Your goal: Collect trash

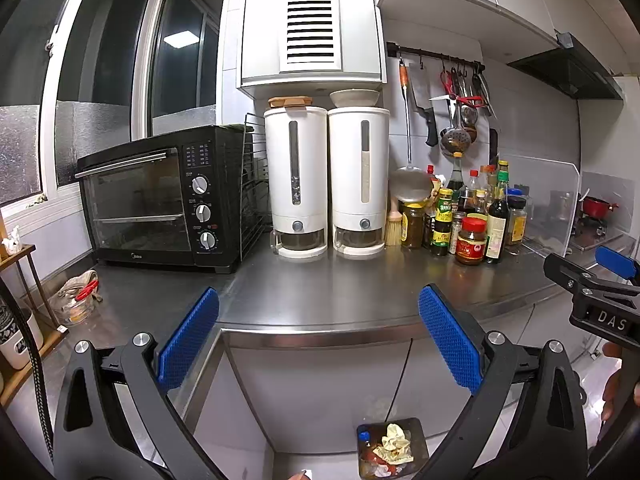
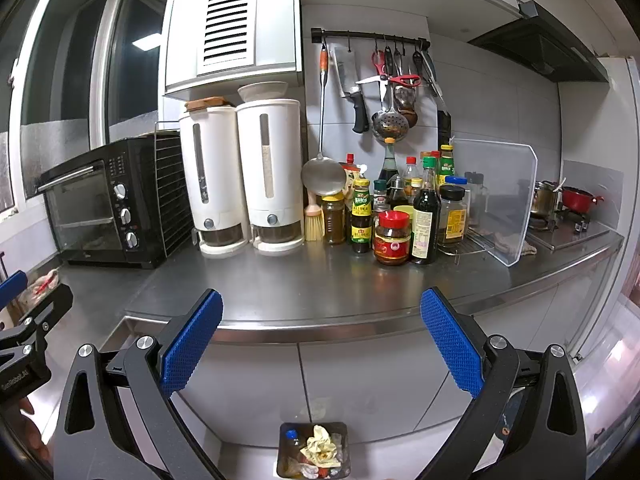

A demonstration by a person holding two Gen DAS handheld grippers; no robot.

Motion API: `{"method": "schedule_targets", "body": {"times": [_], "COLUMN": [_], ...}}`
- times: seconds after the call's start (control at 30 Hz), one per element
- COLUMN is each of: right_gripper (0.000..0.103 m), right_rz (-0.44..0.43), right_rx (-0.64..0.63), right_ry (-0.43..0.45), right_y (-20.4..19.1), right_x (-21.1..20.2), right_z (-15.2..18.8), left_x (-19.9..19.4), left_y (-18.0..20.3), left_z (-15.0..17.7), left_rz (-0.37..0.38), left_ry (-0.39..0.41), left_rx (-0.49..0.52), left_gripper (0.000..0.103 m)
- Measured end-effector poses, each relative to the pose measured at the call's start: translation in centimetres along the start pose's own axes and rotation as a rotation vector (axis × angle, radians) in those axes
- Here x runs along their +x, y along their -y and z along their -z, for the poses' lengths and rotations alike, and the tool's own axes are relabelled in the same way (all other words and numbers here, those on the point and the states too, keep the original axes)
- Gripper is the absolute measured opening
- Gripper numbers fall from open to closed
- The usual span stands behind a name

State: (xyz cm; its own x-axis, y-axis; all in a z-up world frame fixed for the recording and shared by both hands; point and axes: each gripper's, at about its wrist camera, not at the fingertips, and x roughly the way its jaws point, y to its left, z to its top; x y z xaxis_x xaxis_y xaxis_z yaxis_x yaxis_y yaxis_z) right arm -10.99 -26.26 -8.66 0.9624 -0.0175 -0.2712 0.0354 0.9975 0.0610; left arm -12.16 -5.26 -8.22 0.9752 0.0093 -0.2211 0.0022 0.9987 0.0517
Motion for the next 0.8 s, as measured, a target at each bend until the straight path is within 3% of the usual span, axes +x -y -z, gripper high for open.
{"method": "schedule_targets", "body": {"times": [0.8], "right_gripper": [0.1], "right_rz": [0.007], "right_rx": [0.005], "right_ry": [-0.005], "right_y": [-0.46], "right_x": [0.2], "right_z": [-0.09], "left_x": [0.03], "left_y": [-0.15], "left_z": [-0.08], "left_rz": [-0.002], "left_ry": [0.0], "left_rx": [-0.002], "left_gripper": [0.095]}}
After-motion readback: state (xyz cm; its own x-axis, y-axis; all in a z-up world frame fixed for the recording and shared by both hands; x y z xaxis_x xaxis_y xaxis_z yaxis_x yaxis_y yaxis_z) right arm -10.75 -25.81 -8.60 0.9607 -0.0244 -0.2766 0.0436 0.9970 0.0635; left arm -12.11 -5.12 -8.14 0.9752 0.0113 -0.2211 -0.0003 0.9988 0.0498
